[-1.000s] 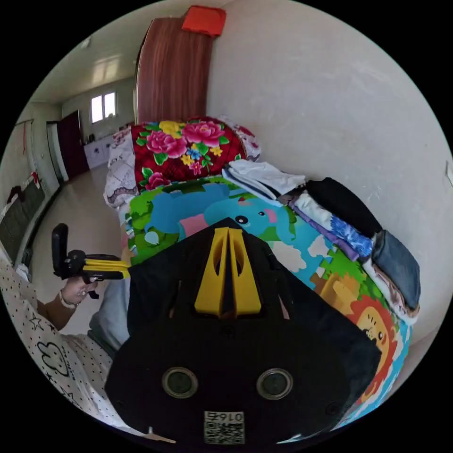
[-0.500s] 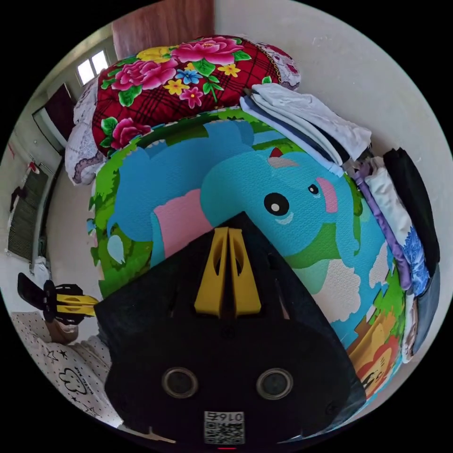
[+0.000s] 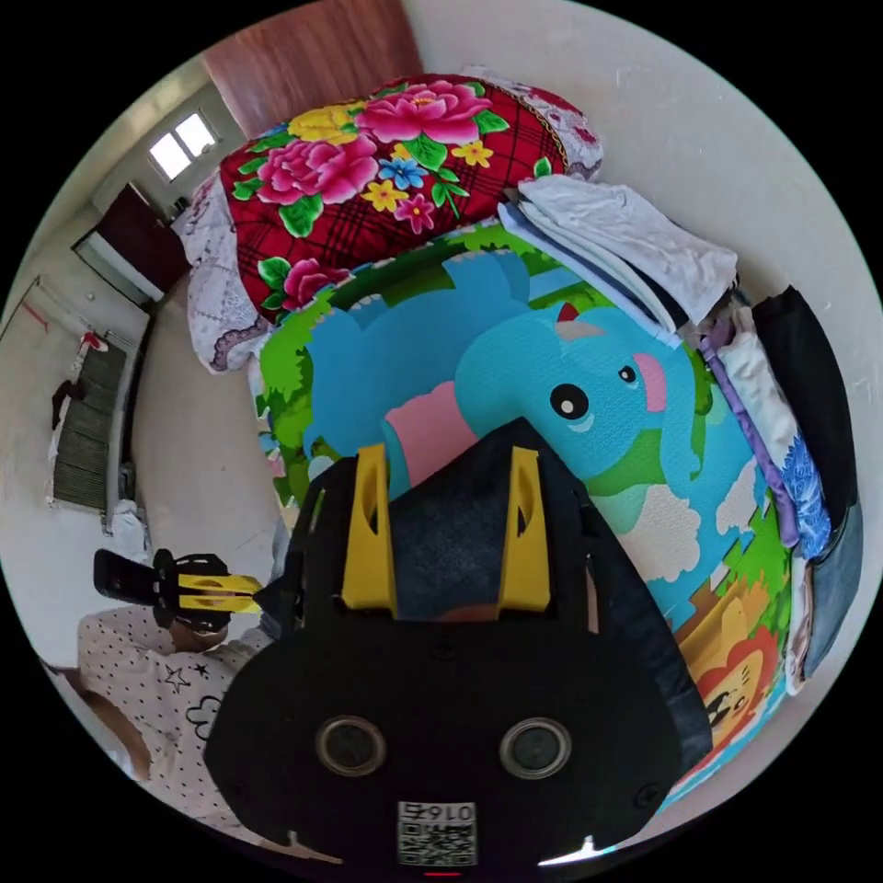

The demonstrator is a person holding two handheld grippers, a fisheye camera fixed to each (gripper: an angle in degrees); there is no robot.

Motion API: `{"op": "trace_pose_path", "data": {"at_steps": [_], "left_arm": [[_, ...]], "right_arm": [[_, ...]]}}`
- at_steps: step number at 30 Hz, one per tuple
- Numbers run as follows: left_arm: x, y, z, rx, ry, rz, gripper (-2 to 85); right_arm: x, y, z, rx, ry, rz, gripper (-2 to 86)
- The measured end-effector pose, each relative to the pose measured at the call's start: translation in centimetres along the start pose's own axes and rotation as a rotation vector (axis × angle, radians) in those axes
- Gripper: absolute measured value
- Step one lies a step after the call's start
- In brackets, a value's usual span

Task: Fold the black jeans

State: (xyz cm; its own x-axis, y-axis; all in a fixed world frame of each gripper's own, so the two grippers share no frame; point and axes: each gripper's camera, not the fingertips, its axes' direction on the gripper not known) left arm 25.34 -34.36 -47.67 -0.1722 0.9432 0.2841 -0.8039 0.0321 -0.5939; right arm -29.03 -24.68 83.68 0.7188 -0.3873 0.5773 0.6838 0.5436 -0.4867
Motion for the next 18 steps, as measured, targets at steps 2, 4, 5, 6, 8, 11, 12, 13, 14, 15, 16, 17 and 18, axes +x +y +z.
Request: {"op": "trace_pose_path", "data": {"at_steps": [2,4,5,6,8,11,12,13,14,15,16,17,18], "left_arm": [[1.1,-0.8,-0.5,0.018,-0.009,0.026,-1.0],[2.3,-1.7,-0.9,0.039,-0.024,0.058,-1.0],[3.1,-2.2,-1.0,0.046,-0.037,0.078,-1.0],[3.8,-2.7,-1.2,0.053,-0.050,0.093,-1.0],[4.8,-3.4,-1.3,0.059,-0.060,0.110,-1.0],[6.1,-4.3,-1.5,0.069,-0.055,0.121,-1.0],[6.6,-4.6,-1.6,0.067,-0.062,0.125,-1.0],[6.8,-4.7,-1.6,0.068,-0.062,0.128,-1.0],[7.2,-4.8,-1.7,0.065,-0.061,0.130,-1.0],[7.4,-4.9,-1.8,0.063,-0.065,0.129,-1.0],[7.6,-4.9,-1.9,0.061,-0.068,0.128,-1.0],[7.8,-5.0,-1.9,0.055,-0.076,0.124,-1.0],[7.8,-5.1,-2.0,0.051,-0.080,0.115,-1.0]], "right_arm": [[0.5,-3.0,2.4,-0.169,-0.024,0.060,13.5],[0.6,-4.8,3.8,-0.262,0.035,0.091,14.0],[0.2,-5.7,4.4,-0.296,0.117,0.090,14.6],[-0.1,-6.2,4.7,-0.313,0.168,0.081,14.5],[-1.5,-7.6,5.6,-0.368,0.285,0.038,12.9],[-3.2,-8.6,7.1,-0.416,0.314,-0.009,6.7],[-3.4,-8.7,7.5,-0.431,0.323,-0.020,6.0],[-3.8,-8.8,8.5,-0.465,0.345,-0.044,4.9],[-4.1,-8.7,9.3,-0.502,0.358,-0.068,4.1],[-4.1,-8.7,9.7,-0.514,0.360,-0.074,3.8],[-4.1,-8.6,10.2,-0.528,0.361,-0.084,3.1],[-4.2,-8.4,10.7,-0.536,0.371,-0.096,2.6],[-4.2,-8.3,10.9,-0.538,0.379,-0.105,2.3]]}}
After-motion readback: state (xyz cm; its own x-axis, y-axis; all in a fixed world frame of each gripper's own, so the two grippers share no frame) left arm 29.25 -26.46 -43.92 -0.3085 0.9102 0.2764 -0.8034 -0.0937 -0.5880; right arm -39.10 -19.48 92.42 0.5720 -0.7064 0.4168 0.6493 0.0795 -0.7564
